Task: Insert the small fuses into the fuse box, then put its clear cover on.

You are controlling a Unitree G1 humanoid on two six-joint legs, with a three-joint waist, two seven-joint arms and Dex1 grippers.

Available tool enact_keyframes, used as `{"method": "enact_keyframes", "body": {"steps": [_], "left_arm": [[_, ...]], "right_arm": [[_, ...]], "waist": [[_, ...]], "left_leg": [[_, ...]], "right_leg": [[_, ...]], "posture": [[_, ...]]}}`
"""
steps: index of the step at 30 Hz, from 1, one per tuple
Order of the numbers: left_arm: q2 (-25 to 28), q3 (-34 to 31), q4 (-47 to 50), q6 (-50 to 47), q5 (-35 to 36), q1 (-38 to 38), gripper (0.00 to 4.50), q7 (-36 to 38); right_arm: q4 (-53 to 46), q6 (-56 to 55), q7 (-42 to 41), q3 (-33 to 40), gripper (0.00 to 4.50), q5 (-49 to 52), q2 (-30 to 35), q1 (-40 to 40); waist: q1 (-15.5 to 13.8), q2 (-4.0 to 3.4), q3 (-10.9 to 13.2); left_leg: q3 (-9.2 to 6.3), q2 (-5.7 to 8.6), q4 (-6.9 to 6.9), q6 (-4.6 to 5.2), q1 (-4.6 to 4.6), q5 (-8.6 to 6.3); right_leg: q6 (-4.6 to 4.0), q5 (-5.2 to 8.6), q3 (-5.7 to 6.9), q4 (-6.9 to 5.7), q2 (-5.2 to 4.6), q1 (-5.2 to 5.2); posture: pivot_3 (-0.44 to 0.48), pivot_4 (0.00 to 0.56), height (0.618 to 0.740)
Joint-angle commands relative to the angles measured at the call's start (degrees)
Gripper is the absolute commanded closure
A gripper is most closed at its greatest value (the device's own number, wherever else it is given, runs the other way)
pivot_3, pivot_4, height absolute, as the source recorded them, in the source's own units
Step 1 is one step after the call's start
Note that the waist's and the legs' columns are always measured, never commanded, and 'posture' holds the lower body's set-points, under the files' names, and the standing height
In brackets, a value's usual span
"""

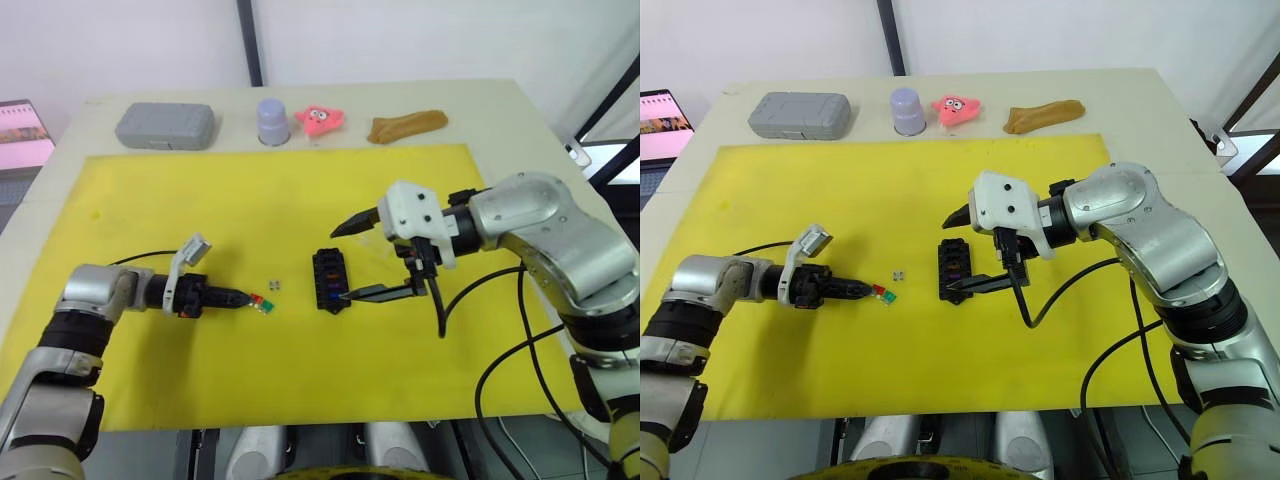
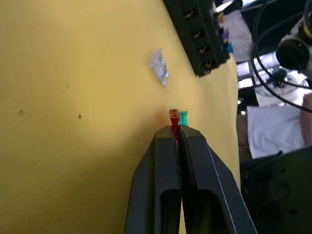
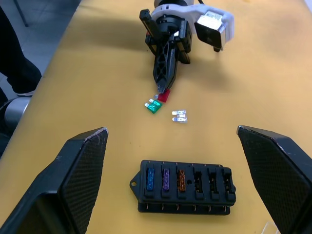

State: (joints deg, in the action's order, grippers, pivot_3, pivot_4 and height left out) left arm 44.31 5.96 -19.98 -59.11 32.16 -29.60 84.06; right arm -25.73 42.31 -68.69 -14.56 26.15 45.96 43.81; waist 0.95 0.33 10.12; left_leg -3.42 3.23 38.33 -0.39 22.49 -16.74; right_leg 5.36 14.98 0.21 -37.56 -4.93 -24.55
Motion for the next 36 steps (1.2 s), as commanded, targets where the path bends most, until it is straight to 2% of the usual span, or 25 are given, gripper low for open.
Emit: {"method": "enact_keyframes", "body": {"steps": [1, 4, 8, 11, 14, 17, 24, 33, 36], "left_arm": [[1.7, -8.1, 7.9, 0.4, 4.2, 0.4, 4.45, -3.0], [-0.1, -12.8, 19.4, 1.5, 8.0, 0.6, 4.45, -7.2], [-3.2, -12.6, 30.8, 4.1, 9.5, -0.6, 4.45, -12.1], [-4.7, -12.1, 34.3, 4.2, 11.0, -1.9, 4.45, -14.5], [-5.9, -11.2, 36.3, 4.8, 11.9, -3.1, 4.5, -16.3], [-6.0, -10.5, 36.8, 5.0, 12.3, -3.7, 4.5, -16.9], [-5.3, -9.2, 36.6, 5.9, 12.7, -3.8, 4.5, -17.2], [-4.6, -8.2, 36.2, 6.9, 12.5, -3.9, 4.5, -17.6], [-4.1, -8.1, 36.0, 7.2, 12.6, -3.8, 4.5, -17.7]], "right_arm": [[-0.6, 3.1, 1.1, 1.0, 0.0, 1.8, -0.5, 1.8], [2.4, 11.4, 3.7, 1.4, 0.0, 4.3, -2.7, 5.0], [5.4, 19.8, 6.1, 2.5, 0.0, 8.2, -5.7, 8.8], [6.8, 23.7, 7.1, 2.8, 0.0, 10.5, -7.1, 10.3], [7.7, 28.2, 8.0, 4.0, 0.84, 14.0, -9.0, 11.9], [8.8, 31.5, 9.8, 5.0, 2.26, 15.9, -10.5, 13.0], [10.8, 35.7, 13.6, 7.0, 2.26, 19.0, -13.4, 13.7], [10.3, 35.4, 14.3, 6.8, 2.26, 20.3, -12.5, 13.0], [10.2, 35.3, 14.1, 6.5, 3.05, 20.3, -12.1, 13.2]], "waist": [[-0.1, 0.02, 0.0], [-0.3, 0.03, 0.0], [-0.4, 0.03, 0.0], [-0.3, 0.04, 0.0], [-0.1, 0.03, 0.0], [-0.1, 0.03, 0.0], [-0.2, 0.03, 0.0], [-0.2, 0.03, 0.0], [-0.2, 0.03, 0.0]], "left_leg": [[0.0, 0.0, 0.0, 0.0, 0.02, 0.0], [0.0, 0.01, 0.01, 0.0, 0.04, 0.0], [0.0, 0.03, 0.02, -0.24, 0.05, 0.13], [0.0, 0.04, 0.0, -0.25, 0.06, 0.14], [0.0, 0.03, -0.01, -0.23, 0.05, 0.13], [0.0, 0.03, -0.03, -0.2, 0.05, 0.11], [0.0, 0.04, -0.02, -0.21, 0.05, 0.12], [0.0, 0.04, -0.03, -0.17, 0.05, 0.1], [0.0, 0.04, -0.03, -0.16, 0.05, 0.09]], "right_leg": [[0.0, 0.0, 0.0, 0.0, -0.01, -0.01], [0.0, 0.0, 0.0, 0.02, -0.07, -0.01], [0.0, 0.0, -0.01, 0.06, -0.12, 0.02], [0.0, 0.0, 0.0, 0.07, -0.09, 0.01], [0.0, 0.0, 0.0, 0.06, -0.05, -0.01], [0.0, 0.0, -0.01, 0.06, -0.04, -0.01], [0.0, 0.0, 0.0, 0.06, -0.05, -0.01], [0.0, 0.0, 0.0, 0.06, -0.04, -0.01], [0.0, 0.0, 0.0, 0.06, -0.03, -0.01]], "posture": [[0.0, 0.15, 0.731], [0.0, 0.15, 0.731], [0.0, 0.15, 0.731], [0.0, 0.15, 0.731], [0.0, 0.15, 0.731], [0.0, 0.15, 0.731], [0.0, 0.15, 0.731], [0.0, 0.15, 0.731], [0.0, 0.15, 0.731]]}}
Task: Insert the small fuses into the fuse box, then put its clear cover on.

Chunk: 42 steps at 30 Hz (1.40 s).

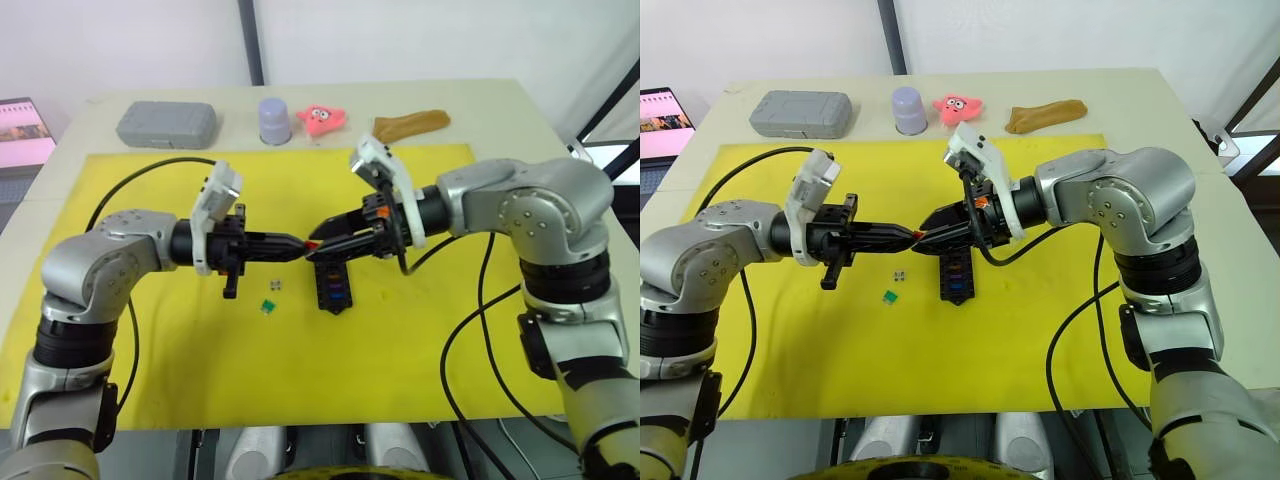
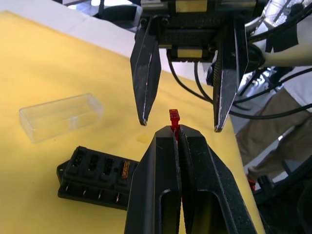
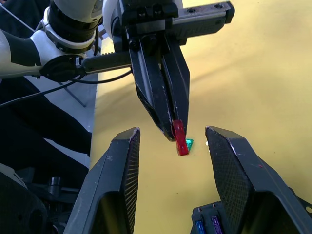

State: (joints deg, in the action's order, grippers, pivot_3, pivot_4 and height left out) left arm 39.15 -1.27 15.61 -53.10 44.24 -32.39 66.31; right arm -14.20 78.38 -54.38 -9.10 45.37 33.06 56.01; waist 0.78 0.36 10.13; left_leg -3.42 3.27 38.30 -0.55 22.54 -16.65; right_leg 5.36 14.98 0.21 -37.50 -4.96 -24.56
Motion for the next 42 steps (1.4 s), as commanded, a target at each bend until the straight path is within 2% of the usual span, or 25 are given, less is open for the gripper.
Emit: {"method": "enact_keyframes", "body": {"steps": [1, 3, 19, 23, 25, 29, 33, 42], "left_arm": [[1.2, -0.9, 0.4, 1.3, 0.6, -1.0, 4.5, 0.1], [1.3, -0.9, 0.4, 1.4, 0.6, -1.0, 4.5, -0.1], [2.8, 0.0, -0.3, 0.6, 0.0, -1.5, 4.5, -1.4], [7.2, 4.5, 0.2, 6.1, -7.6, 0.6, 3.13, -0.5], [8.5, 7.8, 0.0, 11.0, -12.5, 2.4, 2.15, 0.0], [6.8, 12.8, -1.9, 19.8, -20.0, 4.7, 0.11, -1.0], [3.3, 16.5, -5.3, 28.8, -27.0, 6.2, 0.02, -3.3], [-2.3, 18.0, -8.4, 34.6, -31.5, 6.3, 0.02, -4.6]], "right_arm": [[-1.4, -0.8, -0.2, 1.0, 3.56, 1.2, 0.8, 1.1], [-1.5, -0.9, -0.3, 0.7, 4.45, 1.1, 1.0, 1.1], [-1.8, -3.0, -0.6, -1.5, 4.45, -0.2, 2.8, 1.3], [-2.9, -8.1, -2.0, -7.6, 4.5, -5.5, 6.5, 1.9], [-3.2, -12.6, -3.4, -12.4, 4.5, -10.2, 8.9, 2.4], [-2.1, -18.8, -5.6, -19.1, 4.5, -17.3, 10.5, 3.3], [0.2, -23.3, -7.1, -23.8, 4.5, -23.3, 9.9, 3.9], [3.1, -29.6, -11.3, -26.8, 4.5, -31.2, 9.2, 4.5]], "waist": [[0.0, 0.0, 0.0], [0.0, 0.0, 0.0], [0.0, 0.0, 0.0], [0.1, 0.0, 0.0], [0.1, -0.01, 0.0], [0.0, 0.01, 0.0], [-0.1, 0.01, 0.0], [-0.1, 0.01, 0.0]], "left_leg": [[0.0, 0.0, 0.0, 0.02, 0.0, -0.01], [0.0, 0.0, 0.0, 0.04, 0.0, -0.02], [0.0, 0.0, 0.0, 0.07, 0.0, -0.04], [0.0, 0.0, -0.01, 0.09, 0.0, -0.05], [0.02, 0.0, -0.04, 0.11, -0.01, -0.07], [0.03, 0.0, -0.05, 0.11, 0.0, -0.06], [0.04, 0.01, -0.05, 0.11, 0.0, -0.06], [0.03, 0.01, -0.03, 0.11, 0.04, -0.06]], "right_leg": [[0.0, 0.0, 0.0, 0.0, 0.0, 0.0], [0.0, 0.0, 0.0, 0.0, 0.0, 0.0], [0.0, 0.0, 0.0, 0.0, 0.0, 0.0], [0.0, 0.0, 0.0, 0.01, 0.01, 0.0], [0.0, 0.0, 0.0, 0.02, 0.02, -0.01], [0.0, 0.0, 0.0, 0.04, 0.02, -0.02], [0.0, 0.0, 0.0, 0.06, 0.02, -0.02], [0.0, 0.0, 0.01, 0.05, 0.02, -0.04]], "posture": [[0.0, 0.15, 0.731], [0.0, 0.15, 0.731], [0.0, 0.15, 0.731], [0.0, 0.15, 0.731], [0.0, 0.15, 0.731], [0.0, 0.15, 0.731], [0.0, 0.15, 0.731], [0.0, 0.15, 0.731]]}}
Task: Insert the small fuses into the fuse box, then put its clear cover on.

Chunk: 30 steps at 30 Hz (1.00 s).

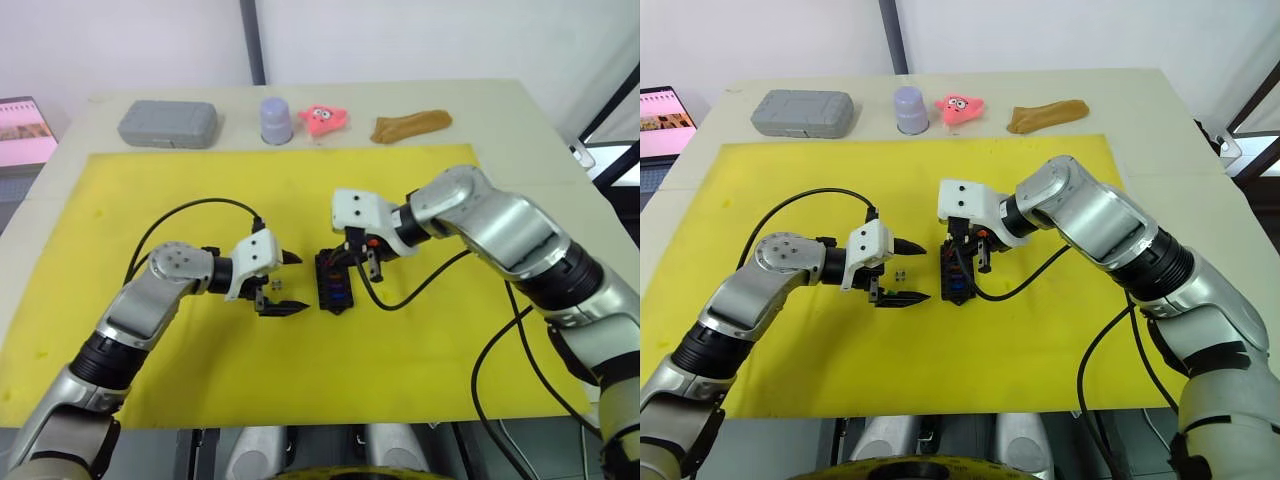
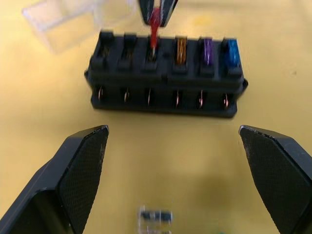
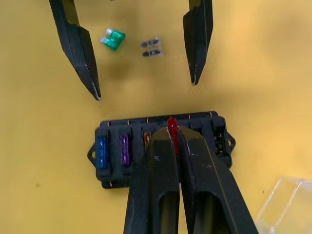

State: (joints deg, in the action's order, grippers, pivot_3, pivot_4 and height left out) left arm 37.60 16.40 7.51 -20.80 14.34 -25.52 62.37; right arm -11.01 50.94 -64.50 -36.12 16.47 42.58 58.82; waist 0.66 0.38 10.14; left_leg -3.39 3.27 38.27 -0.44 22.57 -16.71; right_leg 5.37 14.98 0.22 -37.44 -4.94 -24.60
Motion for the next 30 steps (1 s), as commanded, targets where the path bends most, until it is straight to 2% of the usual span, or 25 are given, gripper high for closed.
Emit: {"method": "enact_keyframes", "body": {"steps": [1, 10, 30], "left_arm": [[-1.1, 0.4, -0.6, 2.5, -2.0, -0.7, 0.02, -0.7], [-3.2, 0.1, -1.1, 2.6, -3.1, -1.4, 0.02, -1.3], [-4.0, 0.0, -1.3, 3.1, -4.0, -1.8, 0.02, -1.6]], "right_arm": [[0.0, -2.5, -1.6, 0.2, 4.5, -2.9, -0.3, 1.6], [0.3, -3.5, -4.1, 0.6, 4.5, -5.9, -1.2, 0.8], [-0.3, -3.9, -5.6, 0.5, 4.5, -9.4, -2.1, -1.4]], "waist": [[0.0, 0.0, 0.0], [0.0, 0.0, 0.0], [0.0, 0.0, 0.0]], "left_leg": [[0.0, 0.0, 0.0, -0.01, 0.0, 0.0], [0.0, 0.0, 0.0, -0.03, 0.0, 0.01], [-0.01, 0.0, 0.0, -0.13, 0.0, 0.07]], "right_leg": [[0.0, 0.0, 0.0, 0.0, 0.01, 0.0], [0.0, 0.0, 0.0, -0.01, 0.01, -0.01], [0.0, 0.0, 0.0, -0.01, 0.02, -0.01]], "posture": [[0.0, 0.15, 0.731], [0.0, 0.15, 0.731], [0.0, 0.15, 0.731]]}}
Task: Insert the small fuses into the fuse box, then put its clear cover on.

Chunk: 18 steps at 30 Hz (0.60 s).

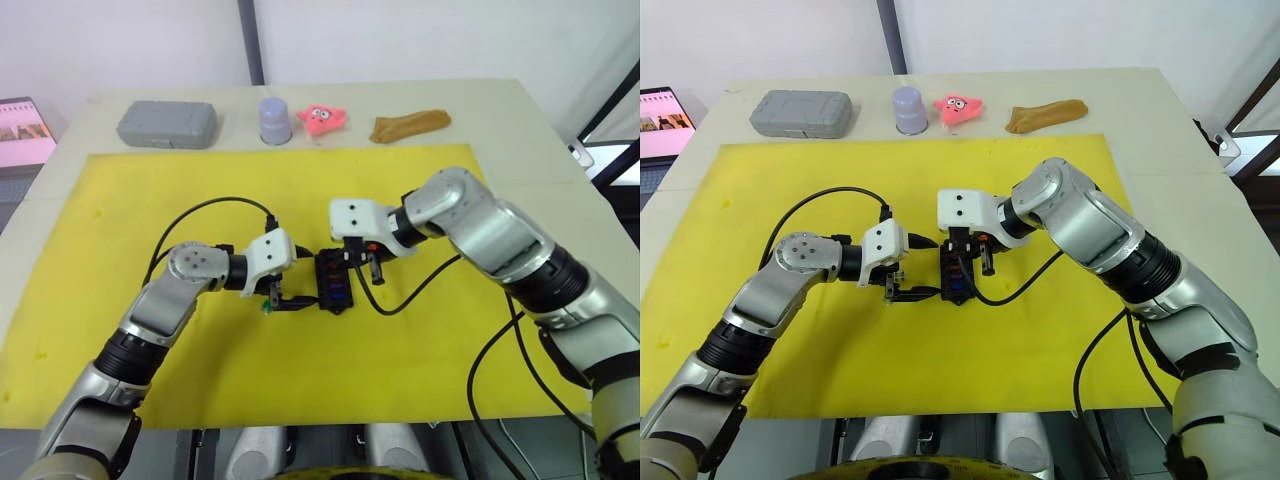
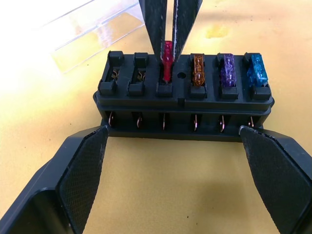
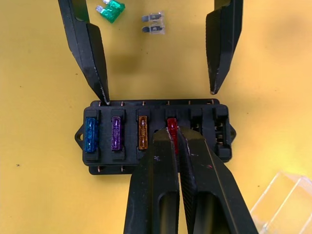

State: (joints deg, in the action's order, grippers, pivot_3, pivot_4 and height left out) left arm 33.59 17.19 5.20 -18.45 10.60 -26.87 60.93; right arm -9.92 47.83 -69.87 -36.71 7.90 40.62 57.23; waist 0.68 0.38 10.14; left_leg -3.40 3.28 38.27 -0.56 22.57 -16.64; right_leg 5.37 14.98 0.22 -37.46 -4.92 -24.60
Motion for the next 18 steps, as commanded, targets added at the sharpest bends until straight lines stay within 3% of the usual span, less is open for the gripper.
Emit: {"method": "enact_keyframes", "body": {"steps": [1, 18], "left_arm": [[0.0, -0.8, 1.0, 0.7, -0.2, -0.5, 0.02, -0.2], [-0.3, -0.6, 1.9, 0.2, -0.1, 0.0, 0.02, -0.4]], "right_arm": [[-1.3, -0.9, -0.3, 1.0, 4.5, -1.0, -0.1, 0.1], [0.7, -3.1, -0.7, -0.3, 4.5, -4.5, -1.5, -1.0]], "waist": [[0.0, 0.0, 0.0], [0.0, 0.0, 0.0]], "left_leg": [[0.0, 0.0, 0.0, 0.0, 0.0, 0.0], [0.0, 0.0, 0.0, -0.01, -0.01, 0.01]], "right_leg": [[0.0, 0.0, 0.0, 0.0, 0.0, 0.0], [0.0, 0.0, 0.0, -0.01, 0.01, 0.0]], "posture": [[0.0, 0.15, 0.731], [0.0, 0.15, 0.731]]}}
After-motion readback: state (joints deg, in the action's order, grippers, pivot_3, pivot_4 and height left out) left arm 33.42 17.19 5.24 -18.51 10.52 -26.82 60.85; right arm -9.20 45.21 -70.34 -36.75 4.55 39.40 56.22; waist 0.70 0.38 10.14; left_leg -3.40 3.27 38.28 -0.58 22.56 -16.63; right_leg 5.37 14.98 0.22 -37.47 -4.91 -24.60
